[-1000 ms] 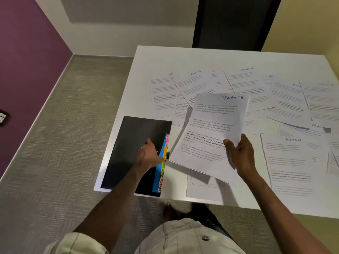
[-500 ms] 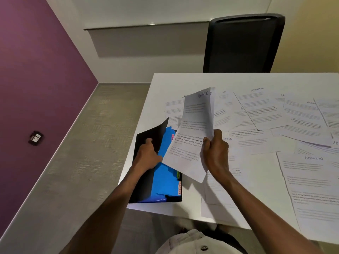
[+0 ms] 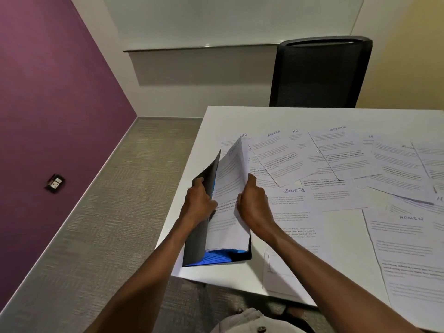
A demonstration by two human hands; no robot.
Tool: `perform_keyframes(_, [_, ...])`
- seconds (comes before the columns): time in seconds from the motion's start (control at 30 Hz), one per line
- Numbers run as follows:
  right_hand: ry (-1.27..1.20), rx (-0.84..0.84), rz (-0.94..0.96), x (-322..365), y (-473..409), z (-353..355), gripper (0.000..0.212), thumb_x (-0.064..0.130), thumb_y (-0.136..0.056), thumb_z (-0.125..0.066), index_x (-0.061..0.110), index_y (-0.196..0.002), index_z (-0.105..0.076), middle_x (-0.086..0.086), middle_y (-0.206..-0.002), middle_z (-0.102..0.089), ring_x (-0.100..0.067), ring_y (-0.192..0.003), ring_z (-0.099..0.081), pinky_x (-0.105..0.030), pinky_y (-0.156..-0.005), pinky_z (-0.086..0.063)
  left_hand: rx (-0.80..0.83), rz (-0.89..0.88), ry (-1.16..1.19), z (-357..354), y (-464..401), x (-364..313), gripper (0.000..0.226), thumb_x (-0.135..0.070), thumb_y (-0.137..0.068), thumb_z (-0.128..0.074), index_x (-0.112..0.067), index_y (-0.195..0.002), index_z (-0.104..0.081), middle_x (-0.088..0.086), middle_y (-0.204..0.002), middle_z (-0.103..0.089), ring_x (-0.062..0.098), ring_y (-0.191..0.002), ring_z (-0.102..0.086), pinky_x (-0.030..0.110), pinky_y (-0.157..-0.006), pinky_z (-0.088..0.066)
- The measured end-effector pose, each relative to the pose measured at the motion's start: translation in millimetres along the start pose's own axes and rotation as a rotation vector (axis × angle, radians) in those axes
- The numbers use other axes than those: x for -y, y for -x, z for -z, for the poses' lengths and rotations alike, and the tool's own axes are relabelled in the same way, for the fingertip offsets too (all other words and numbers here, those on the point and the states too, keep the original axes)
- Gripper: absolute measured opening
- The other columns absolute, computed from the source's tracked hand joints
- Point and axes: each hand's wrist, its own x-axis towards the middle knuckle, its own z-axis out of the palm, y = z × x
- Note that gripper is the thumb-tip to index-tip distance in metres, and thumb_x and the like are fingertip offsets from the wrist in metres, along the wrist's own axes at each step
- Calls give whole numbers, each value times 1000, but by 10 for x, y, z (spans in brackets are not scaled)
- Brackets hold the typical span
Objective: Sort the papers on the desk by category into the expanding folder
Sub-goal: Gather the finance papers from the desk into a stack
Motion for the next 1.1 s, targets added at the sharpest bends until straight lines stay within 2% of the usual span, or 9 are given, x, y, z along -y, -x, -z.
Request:
perform_keyframes(0.1, [36, 21, 6, 77, -24, 5, 41, 7, -98, -46, 10, -136, -33, -13, -118, -58, -23, -96, -59, -29, -71, -45, -7, -14, 14, 42, 38, -36, 84, -10, -80, -77, -7, -148, -28, 14, -110, -67, 19, -91, -61, 25, -79, -49])
perform_keyframes(0.23, [83, 54, -9, 122, -105, -44, 38, 4, -96, -46, 5, -132, -35, -16, -121, -57, -28, -102, -59, -32, -73, -46, -20, -4, 28, 81, 81, -61, 81, -12, -81, -77, -9, -146, -29, 14, -112, -67, 24, -98, -67, 30, -82, -54])
perform_keyframes(0.37, [61, 100, -38, 154, -189, -164, 24, 13, -103, -30, 11, -122, -45, -6, -106, -60, -10, -79, -51, -34, -77, -45, -27, -18, 52, 45, 105, -43, 85, -11, -80, -77, -11, -149, -27, 14, -110, -68, 26, -97, -67, 28, -82, -52])
perform_keyframes(0.43, [59, 129, -56, 198, -206, -228, 33, 13, -104, -26, 10, -133, -41, -2, -99, -59, -9, -77, -49, -32, -78, -43, -26, -22, 58, 25, 113, -34, 85, -10, -79, -77, -11, -149, -28, 15, -107, -68, 27, -96, -66, 31, -84, -54])
perform_keyframes(0.5, [92, 178, -59, 261, -184, -315, 48, 2, -99, -36, 2, -145, -26, -13, -114, -59, -17, -89, -54, -30, -75, -41, -24, -16, 64, 14, 102, -33, 85, -8, -79, -76, -12, -149, -28, 16, -103, -69, 28, -93, -67, 36, -85, -56])
perform_keyframes(0.67, [136, 223, -68, 259, -257, -578, 62, 2, -92, -57, -5, -143, -23, -18, -112, -62, -24, -92, -61, -30, -70, -46, -36, 1, 86, 106, 86, -22, 82, -4, -79, -73, -9, -148, -30, 15, -91, -71, 24, -82, -68, 30, -76, -55])
perform_keyframes(0.77, [213, 321, -74, 246, -343, -652, 73, 7, -89, -65, -12, -141, -18, -22, -117, -61, -32, -104, -63, -33, -78, -51, -33, 17, 115, 163, 85, -1, 82, -4, -81, -74, -10, -149, -30, 13, -97, -70, 20, -85, -65, 26, -77, -50])
perform_keyframes(0.97, [111, 319, -158, 205, -397, -815, 34, 5, -97, -49, -5, -126, -36, -23, -120, -58, -34, -107, -60, -33, -76, -45, -8, 29, 212, 143, 107, 18, 81, -1, -82, -71, -12, -150, -28, 12, -100, -72, 20, -87, -69, 29, -78, -57])
perform_keyframes(1.1, [120, 362, -180, 154, -396, -935, 41, 11, -99, -48, -6, -132, -30, -23, -122, -59, -34, -108, -61, -30, -74, -43, -24, 49, 255, 159, 99, 35, 80, -1, -83, -71, -14, -150, -30, 13, -98, -73, 22, -86, -70, 33, -78, -59])
